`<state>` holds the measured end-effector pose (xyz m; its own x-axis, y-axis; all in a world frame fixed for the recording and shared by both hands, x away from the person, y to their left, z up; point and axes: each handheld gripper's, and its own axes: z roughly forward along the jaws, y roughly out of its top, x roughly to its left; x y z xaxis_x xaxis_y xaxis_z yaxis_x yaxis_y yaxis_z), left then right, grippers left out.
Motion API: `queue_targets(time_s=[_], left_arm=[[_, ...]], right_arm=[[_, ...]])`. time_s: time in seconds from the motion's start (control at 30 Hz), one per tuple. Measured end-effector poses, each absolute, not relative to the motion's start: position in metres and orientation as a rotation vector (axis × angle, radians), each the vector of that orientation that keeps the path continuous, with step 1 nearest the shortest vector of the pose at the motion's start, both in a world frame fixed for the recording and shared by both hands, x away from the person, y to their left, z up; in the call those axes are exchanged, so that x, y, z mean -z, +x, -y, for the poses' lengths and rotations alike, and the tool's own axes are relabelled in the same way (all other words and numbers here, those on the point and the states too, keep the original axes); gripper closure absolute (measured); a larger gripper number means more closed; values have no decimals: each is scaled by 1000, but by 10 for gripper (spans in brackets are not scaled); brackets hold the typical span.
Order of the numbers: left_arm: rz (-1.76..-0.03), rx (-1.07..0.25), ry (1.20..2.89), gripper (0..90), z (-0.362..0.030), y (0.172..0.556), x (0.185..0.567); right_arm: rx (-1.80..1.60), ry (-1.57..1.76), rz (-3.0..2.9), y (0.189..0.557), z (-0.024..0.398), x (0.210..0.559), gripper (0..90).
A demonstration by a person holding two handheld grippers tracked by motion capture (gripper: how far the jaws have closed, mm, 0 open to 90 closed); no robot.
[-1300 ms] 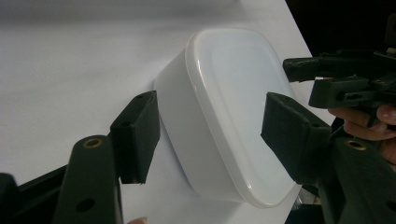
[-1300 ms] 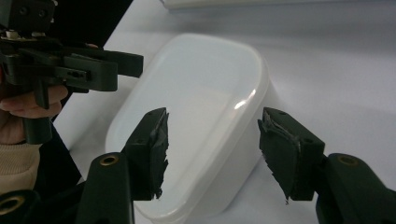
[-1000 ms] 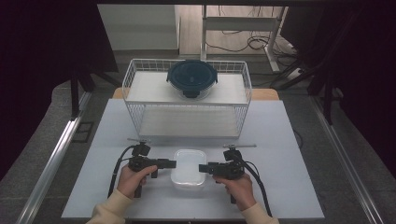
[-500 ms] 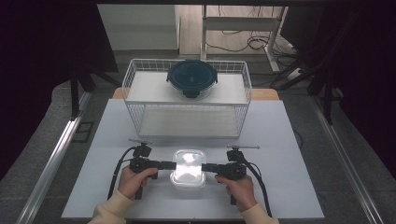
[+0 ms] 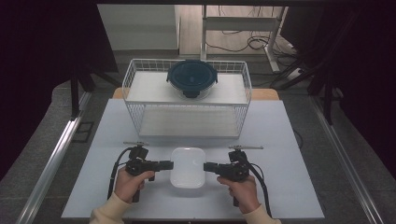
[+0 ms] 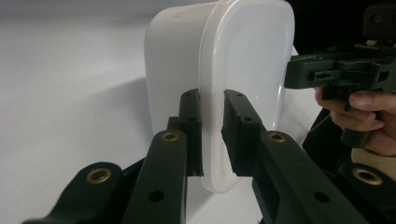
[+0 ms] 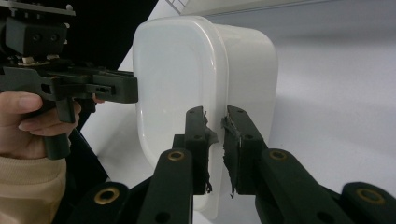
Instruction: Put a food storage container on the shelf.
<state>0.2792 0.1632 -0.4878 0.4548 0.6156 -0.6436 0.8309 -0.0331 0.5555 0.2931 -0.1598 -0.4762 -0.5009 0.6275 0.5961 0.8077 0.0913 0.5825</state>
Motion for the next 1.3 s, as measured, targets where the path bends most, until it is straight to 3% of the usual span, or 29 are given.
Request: queue_targets(time_s=[0.67,1.3], left_arm=[[-1114,137,1730,791,-165,258,441],[-1058,77,1712,791,-165,261,413]], right_arm=[[1533,-1317,2297,278,162,434,792],[1613,-1250,2366,281,162,402,792]])
